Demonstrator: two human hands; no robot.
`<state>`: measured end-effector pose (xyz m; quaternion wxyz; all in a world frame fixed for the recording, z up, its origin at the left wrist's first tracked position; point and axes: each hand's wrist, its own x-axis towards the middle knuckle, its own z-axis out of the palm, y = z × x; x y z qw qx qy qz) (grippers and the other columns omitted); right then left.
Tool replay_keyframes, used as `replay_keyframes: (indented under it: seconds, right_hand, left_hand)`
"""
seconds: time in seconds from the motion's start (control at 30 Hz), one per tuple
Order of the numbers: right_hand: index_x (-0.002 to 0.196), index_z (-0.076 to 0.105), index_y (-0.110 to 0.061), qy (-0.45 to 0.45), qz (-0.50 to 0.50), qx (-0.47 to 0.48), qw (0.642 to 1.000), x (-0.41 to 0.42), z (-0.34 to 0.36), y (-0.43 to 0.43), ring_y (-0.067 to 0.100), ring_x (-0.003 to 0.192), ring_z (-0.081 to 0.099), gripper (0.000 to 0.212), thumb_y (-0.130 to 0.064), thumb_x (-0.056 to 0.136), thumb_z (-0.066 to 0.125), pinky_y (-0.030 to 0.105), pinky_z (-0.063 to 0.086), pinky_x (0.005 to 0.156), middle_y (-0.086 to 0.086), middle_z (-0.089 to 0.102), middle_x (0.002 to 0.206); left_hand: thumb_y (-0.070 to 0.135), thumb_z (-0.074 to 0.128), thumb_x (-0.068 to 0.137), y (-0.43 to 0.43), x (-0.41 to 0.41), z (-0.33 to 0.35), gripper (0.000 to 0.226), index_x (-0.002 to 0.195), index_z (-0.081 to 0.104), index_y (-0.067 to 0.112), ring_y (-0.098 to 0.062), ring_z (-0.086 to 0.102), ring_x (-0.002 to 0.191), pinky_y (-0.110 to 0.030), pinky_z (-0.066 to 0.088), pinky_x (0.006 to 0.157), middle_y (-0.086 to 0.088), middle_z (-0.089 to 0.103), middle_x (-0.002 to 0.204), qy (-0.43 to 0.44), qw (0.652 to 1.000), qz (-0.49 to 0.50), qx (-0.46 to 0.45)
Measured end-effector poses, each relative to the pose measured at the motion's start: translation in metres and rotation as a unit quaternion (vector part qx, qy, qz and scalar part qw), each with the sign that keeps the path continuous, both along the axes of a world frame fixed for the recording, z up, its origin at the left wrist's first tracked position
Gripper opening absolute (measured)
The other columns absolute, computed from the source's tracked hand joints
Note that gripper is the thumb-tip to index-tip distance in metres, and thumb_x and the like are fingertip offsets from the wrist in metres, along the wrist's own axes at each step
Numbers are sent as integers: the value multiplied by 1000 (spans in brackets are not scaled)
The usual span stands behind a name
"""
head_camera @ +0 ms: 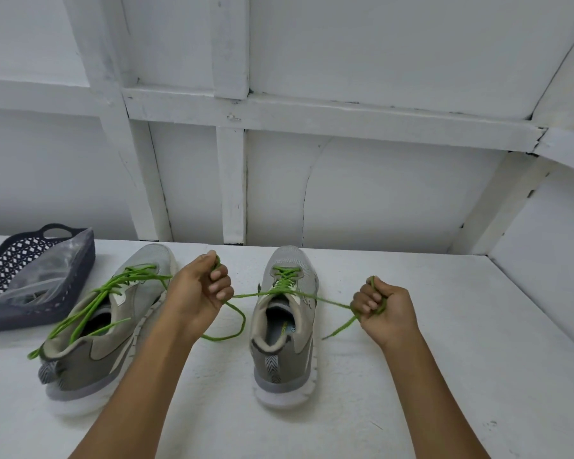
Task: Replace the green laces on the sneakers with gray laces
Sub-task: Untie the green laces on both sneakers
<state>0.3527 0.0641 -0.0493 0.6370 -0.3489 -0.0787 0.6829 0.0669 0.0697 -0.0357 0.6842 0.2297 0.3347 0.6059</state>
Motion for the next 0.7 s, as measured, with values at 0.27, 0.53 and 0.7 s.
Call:
replay_keyframes:
  seconds: [0.27, 0.53, 0.7]
  right_hand:
    - [98, 69, -9, -406, 103, 47, 907, 0, 3, -10, 8, 45, 24, 15, -20, 96, 60, 21, 21, 40, -3, 37, 60]
    - [94, 74, -39, -639, 146, 167, 737, -33, 12, -15, 0, 108, 56, 13, -33, 83, 78, 19, 44, 87, -18, 67, 111]
    - [98, 74, -35, -703, 138, 212, 665, -55, 15, -16, 6, 110, 52, 16, -28, 84, 78, 13, 38, 87, -11, 65, 111]
  left_hand:
    - [11, 58, 96, -3, 12, 4, 6, 92, 61, 14, -12, 31, 52, -24, 29, 45, -3, 55, 78, 273, 961, -29, 45]
    - [34, 73, 88, -8, 19, 1, 14, 99, 71, 42, 3, 58, 89, -16, 43, 75, 19, 63, 105, 624, 753, -101, 183]
    - [31, 74, 87, -9, 39, -1, 20, 106, 70, 35, -5, 51, 108, -25, 45, 91, 11, 58, 116, 660, 696, -103, 263]
